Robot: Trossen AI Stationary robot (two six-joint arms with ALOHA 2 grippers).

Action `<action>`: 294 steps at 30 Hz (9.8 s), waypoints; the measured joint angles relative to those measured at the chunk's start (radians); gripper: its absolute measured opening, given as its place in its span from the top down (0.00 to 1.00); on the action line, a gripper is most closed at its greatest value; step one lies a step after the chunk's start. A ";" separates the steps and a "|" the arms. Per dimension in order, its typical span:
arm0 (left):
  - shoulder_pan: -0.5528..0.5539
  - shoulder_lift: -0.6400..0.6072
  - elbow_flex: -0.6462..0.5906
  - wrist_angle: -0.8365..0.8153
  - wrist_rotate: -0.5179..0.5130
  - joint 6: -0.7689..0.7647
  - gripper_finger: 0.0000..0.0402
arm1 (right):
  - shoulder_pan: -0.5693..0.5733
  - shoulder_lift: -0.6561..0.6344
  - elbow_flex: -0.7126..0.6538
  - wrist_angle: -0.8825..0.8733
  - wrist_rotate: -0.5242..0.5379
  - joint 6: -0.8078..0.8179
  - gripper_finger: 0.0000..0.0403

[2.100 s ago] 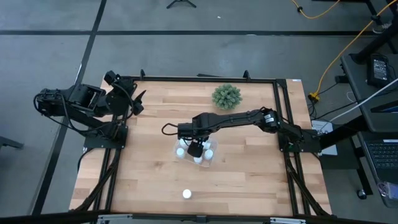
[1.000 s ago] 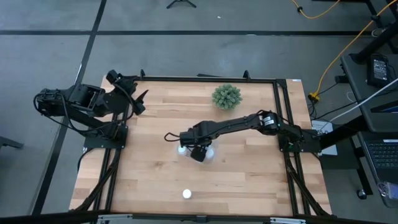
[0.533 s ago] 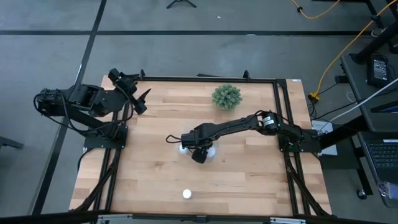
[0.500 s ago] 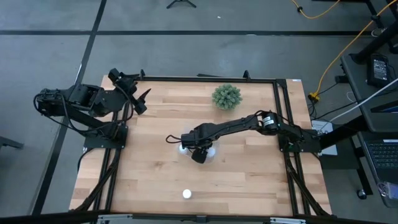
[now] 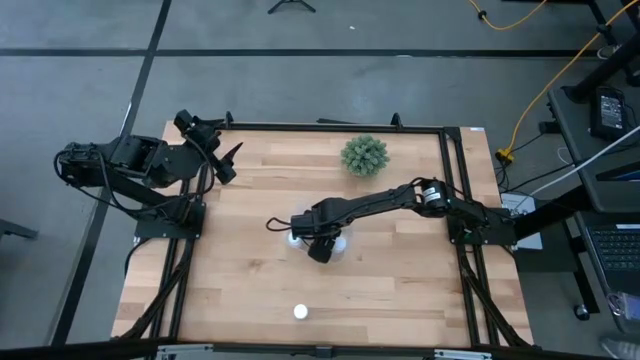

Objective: Pick and place pill bottles into a basket
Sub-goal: Adjust the white pill bottle in the transparent bin, then put the white pill bottle into the transparent bin

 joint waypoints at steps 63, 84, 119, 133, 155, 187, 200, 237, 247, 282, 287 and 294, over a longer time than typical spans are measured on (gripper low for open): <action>-0.002 -0.111 -0.227 0.166 0.124 -0.097 0.20 | -0.023 -0.135 0.429 0.132 0.264 0.139 0.71; -0.002 -0.124 -0.227 0.163 0.154 -0.076 0.20 | -0.013 -0.135 0.421 -0.066 0.247 0.147 0.89; 0.077 -0.121 -0.227 0.138 0.394 -0.055 0.20 | -0.189 -0.137 0.431 -0.365 0.313 0.062 0.45; 0.077 -0.121 -0.227 0.117 0.395 -0.057 0.20 | -0.376 -0.222 0.432 -0.428 0.360 -0.023 0.46; 0.080 -0.098 -0.227 0.113 0.049 -0.265 0.20 | -0.935 -0.228 0.430 -0.229 -0.080 -1.008 0.46; 0.251 -0.066 -0.227 0.044 0.075 -0.202 0.20 | -0.755 0.021 0.413 -0.218 -0.192 -0.908 0.46; 0.251 -0.066 -0.227 0.052 0.077 -0.212 0.20 | -0.722 0.118 0.414 -0.234 -0.123 -0.913 0.41; 0.251 -0.067 -0.227 0.051 0.105 -0.209 0.20 | -0.781 0.209 0.414 -0.199 -0.071 -0.966 0.27; 0.251 -0.067 -0.227 0.051 0.105 -0.209 0.20 | -0.778 0.229 0.414 -0.186 -0.097 -0.967 0.27; 0.251 -0.068 -0.227 0.050 0.119 -0.212 0.20 | -0.760 0.266 0.429 -0.160 -0.145 -0.970 0.59; 0.251 -0.068 -0.227 0.050 0.117 -0.212 0.20 | -0.739 0.239 0.429 -0.163 -0.142 -0.970 0.61; 0.251 -0.068 -0.227 0.051 0.116 -0.213 0.20 | -0.710 0.150 0.429 -0.143 -0.140 -0.968 0.61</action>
